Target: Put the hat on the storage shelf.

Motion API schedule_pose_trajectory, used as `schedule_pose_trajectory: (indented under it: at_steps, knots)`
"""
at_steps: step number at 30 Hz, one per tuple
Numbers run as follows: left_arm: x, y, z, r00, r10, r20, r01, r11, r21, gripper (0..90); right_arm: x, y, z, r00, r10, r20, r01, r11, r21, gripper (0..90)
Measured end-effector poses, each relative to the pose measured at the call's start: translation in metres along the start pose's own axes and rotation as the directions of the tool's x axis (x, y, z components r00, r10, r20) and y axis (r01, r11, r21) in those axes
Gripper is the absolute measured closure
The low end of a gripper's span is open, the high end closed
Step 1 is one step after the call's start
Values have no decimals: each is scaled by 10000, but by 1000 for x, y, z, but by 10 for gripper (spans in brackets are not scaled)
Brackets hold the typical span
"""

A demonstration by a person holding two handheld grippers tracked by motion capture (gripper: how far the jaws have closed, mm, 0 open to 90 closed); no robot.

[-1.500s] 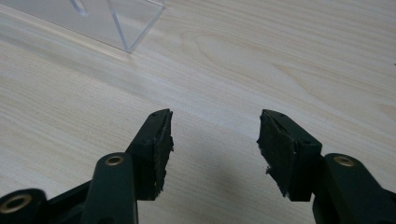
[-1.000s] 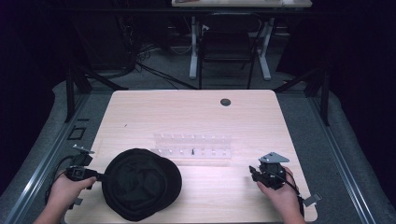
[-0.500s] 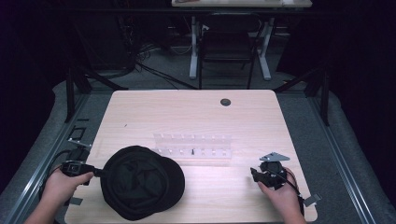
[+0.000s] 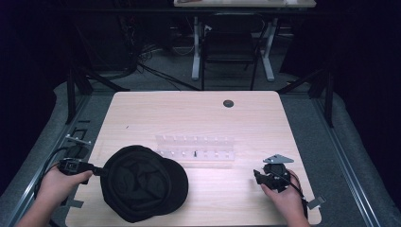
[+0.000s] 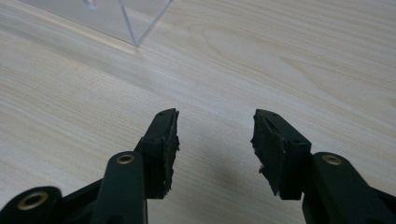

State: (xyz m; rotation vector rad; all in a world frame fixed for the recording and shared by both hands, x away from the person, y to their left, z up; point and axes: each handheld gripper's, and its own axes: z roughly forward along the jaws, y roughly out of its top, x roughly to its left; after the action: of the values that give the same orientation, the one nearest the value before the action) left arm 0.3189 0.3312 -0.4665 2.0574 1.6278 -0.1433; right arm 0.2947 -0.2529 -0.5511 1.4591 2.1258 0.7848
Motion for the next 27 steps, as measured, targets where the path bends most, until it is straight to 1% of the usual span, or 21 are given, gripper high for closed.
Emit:
schedule_pose_trajectory:
  at_steps: [5, 14, 15, 17, 18, 19, 20, 21, 22, 23, 24, 26, 27]
  knots:
    - [-8, 4, -8, 9999, 118, 24, -118, 9999, 61, 854, -1, 0, 0, 9999, 53, -87, -54, 10000, -49, 492]
    - [-17, 11, -20, 9997, 196, 124, -197, 9997, 118, 854, -2, 0, -1, 9997, 183, -132, -183, 9998, -59, 485]
    - [-18, 12, -23, 9995, 144, 274, -148, 9998, 130, 854, -2, 0, 0, 9997, 196, -136, -197, 9998, -71, 484]
    - [-19, 14, -25, 9990, 66, 445, -70, 9999, 92, 854, -2, 0, 0, 9997, 196, -132, -196, 9998, -63, 483]
    - [-19, 14, -25, 9990, 66, 445, -70, 9999, 92, 854, -2, 0, 0, 9997, 195, -147, -196, 9998, -64, 482]
    - [-20, 15, -27, 9985, 96, 540, -102, 9999, 112, 854, -2, 0, 0, 9997, 195, -147, -196, 9998, -64, 482]
    - [-21, 16, -30, 9966, -61, 817, 56, 10000, 59, 854, -2, 0, -1, 9997, 206, -145, -207, 9998, -77, 479]
    - [-22, 17, -31, 9956, -45, 940, 41, 10000, 43, 854, -2, 0, -1, 9997, 216, -150, -217, 9997, -80, 474]
    - [-22, 17, -31, 9956, -45, 940, 41, 10000, 43, 854, -2, 0, -1, 9997, 216, -150, -217, 9997, -80, 474]
    - [-23, 18, -34, 9945, 2, 1045, -3, 10000, 9, 854, -2, 0, -1, 9995, 258, -183, -260, 9996, -85, 469]
    - [-26, 20, -37, 9929, -83, 1186, 91, 9999, -60, 854, -3, 0, -1, 9992, 283, -275, -288, 9995, -162, 462]
    - [-28, 21, -39, 9923, -110, 1230, 121, 9999, -80, 854, -3, 0, -1, 9989, 339, -318, -345, 9993, -163, 462]
    - [-29, 22, -40, 9926, 9, 1215, 3, 9999, -102, 854, -3, 0, -1, 9989, 339, -318, -345, 9993, -163, 462]
